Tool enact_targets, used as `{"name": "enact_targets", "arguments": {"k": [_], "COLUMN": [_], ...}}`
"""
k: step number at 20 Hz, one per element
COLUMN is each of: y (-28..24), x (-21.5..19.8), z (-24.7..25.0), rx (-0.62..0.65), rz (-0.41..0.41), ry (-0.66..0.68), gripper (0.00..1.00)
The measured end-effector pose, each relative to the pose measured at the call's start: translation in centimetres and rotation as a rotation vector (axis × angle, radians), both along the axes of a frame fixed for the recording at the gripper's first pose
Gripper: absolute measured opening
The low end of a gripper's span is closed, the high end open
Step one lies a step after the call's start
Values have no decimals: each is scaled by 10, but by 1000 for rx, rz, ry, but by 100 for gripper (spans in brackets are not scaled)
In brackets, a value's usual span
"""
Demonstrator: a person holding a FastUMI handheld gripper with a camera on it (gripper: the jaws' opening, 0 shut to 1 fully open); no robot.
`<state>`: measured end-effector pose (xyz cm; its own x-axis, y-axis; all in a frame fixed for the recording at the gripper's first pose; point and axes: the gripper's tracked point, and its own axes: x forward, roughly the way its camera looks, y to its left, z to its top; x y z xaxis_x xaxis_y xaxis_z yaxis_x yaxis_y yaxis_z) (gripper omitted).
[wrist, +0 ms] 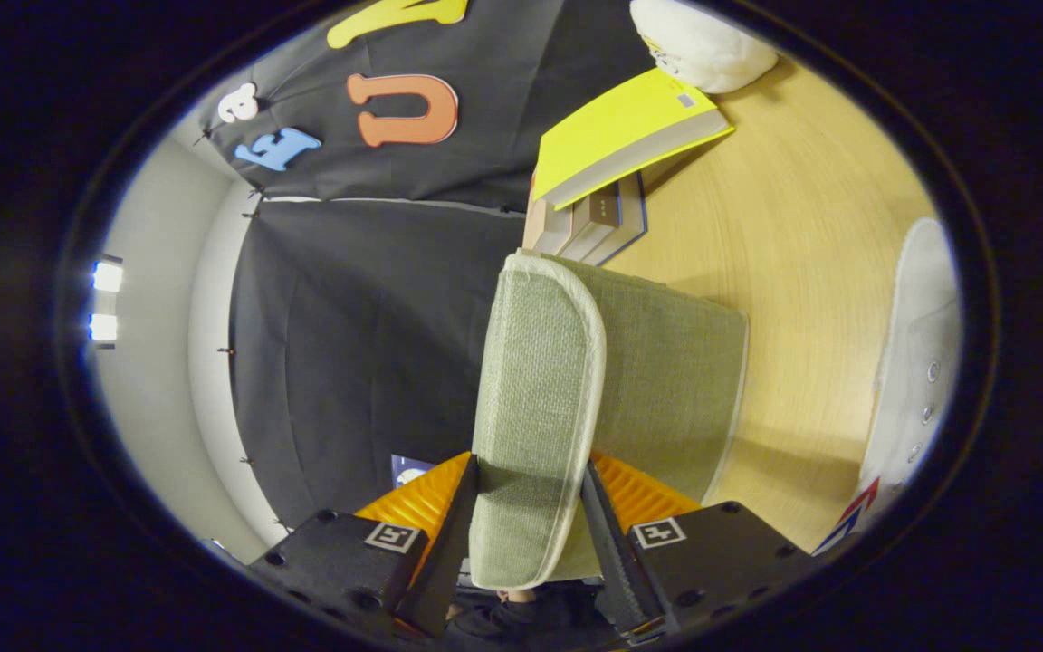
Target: Open the storage box then place both shoes into the box .Put the left shoe in first, then the right shoe, with the right side of both shoes facing outward in a uniform manner.
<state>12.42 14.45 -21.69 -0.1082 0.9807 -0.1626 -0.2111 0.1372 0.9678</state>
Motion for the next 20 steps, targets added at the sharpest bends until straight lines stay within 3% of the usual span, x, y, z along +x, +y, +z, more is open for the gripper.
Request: {"name": "enact_targets", "arguments": {"k": [3, 12, 14, 20], "y": [-5, -27, -28, -17], "x": [0, 2, 3, -5], "z": [2, 28, 39, 83], "rx": [-3, -3, -18, -35], "rz": [-13, -71, -90, -111], "ry": [15, -24, -44, -30], "gripper": [67, 15, 8, 5]}}
